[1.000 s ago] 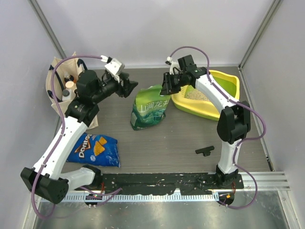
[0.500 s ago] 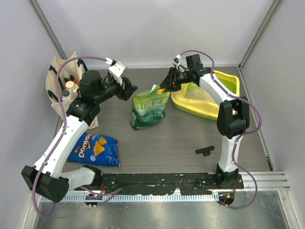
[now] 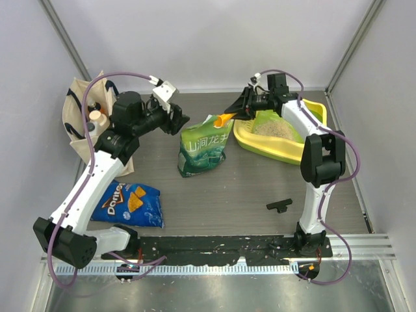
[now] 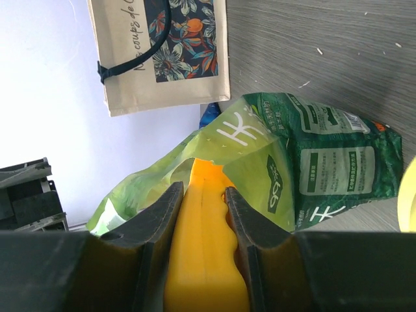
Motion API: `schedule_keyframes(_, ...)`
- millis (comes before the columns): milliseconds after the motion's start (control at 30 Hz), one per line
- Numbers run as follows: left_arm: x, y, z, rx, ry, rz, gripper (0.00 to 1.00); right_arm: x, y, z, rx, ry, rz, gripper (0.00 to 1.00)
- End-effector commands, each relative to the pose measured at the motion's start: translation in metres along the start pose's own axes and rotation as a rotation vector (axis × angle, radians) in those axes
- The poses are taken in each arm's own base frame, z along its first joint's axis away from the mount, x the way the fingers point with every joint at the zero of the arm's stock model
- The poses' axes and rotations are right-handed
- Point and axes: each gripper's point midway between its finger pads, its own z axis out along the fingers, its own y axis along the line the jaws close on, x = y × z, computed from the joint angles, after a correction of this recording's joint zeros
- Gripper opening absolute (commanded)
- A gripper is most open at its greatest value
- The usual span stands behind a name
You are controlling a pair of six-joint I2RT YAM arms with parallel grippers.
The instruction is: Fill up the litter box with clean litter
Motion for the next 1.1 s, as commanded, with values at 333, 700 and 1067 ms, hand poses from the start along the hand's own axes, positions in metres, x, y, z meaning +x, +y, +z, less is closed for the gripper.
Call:
schedule_keyframes(333, -0.035, 0.008, 0.007, 0.012, -0.066, 0.061, 0.59, -0.037, 0.013, -0.057, -0.086, -0.111, 0.005, 0.01)
schedule_keyframes(700, -0.036, 0.009, 0.018, 0.032, -0.066, 0.059, 0.59, -0.041, 0.02, -0.07, -0.162, -0.103, 0.024, 0.01)
schedule_keyframes(1067, -0.043, 0.016, 0.025, 0.032, -0.05, 0.095, 0.59, -0.052, 0.017, -0.086, -0.258, -0.126, 0.029, 0.01)
